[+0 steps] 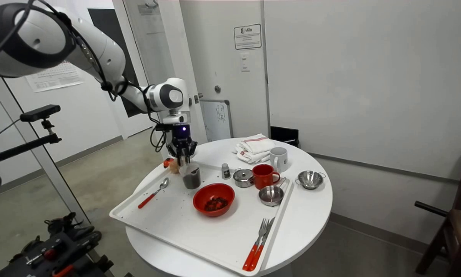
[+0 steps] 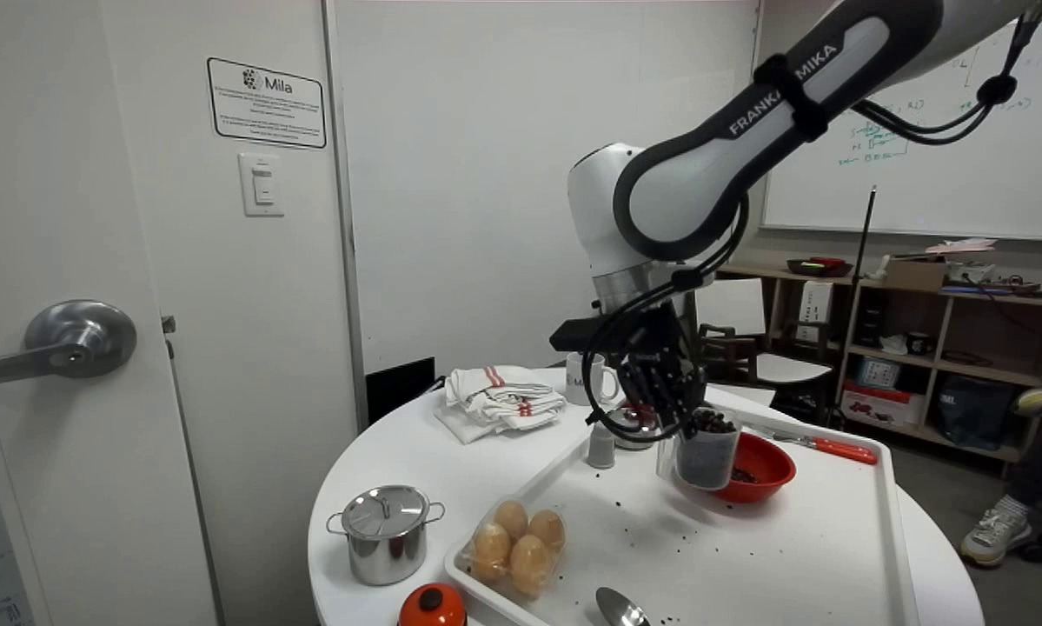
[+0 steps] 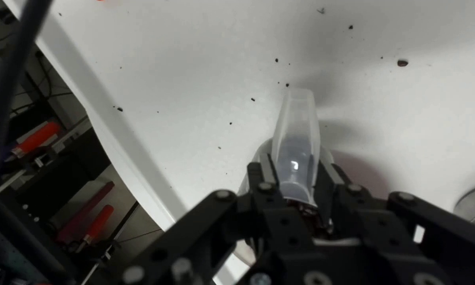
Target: Pour some of the contents in the jug into the red bowl on the table
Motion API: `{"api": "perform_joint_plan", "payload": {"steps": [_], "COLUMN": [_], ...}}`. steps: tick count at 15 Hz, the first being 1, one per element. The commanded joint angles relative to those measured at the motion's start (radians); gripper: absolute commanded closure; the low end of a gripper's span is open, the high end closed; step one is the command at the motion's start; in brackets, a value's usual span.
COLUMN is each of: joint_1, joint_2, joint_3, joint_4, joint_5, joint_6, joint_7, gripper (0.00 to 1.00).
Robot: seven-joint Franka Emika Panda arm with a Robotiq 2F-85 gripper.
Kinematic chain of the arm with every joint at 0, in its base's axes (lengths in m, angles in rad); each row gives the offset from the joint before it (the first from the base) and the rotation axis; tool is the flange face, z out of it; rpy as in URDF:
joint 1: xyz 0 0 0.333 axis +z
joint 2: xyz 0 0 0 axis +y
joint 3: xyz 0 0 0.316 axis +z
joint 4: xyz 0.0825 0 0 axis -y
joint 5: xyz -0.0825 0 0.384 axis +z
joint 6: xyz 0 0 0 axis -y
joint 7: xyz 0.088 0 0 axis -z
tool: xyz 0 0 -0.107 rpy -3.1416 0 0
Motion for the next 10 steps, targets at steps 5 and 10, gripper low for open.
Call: {"api": "perform_joint_plan", "payload": {"steps": [5, 10], "joint_1": [0.028, 0.015], "joint_2": [0.046, 0.059], "joint_3": [0.006, 0.032], "joint_4": [-0.014, -0.016], "joint_5": [-0.07, -0.052], "joint_6": [0.02, 0.019], "joint_7": [0.168, 0.159], "gripper": [0.87, 0.87]}}
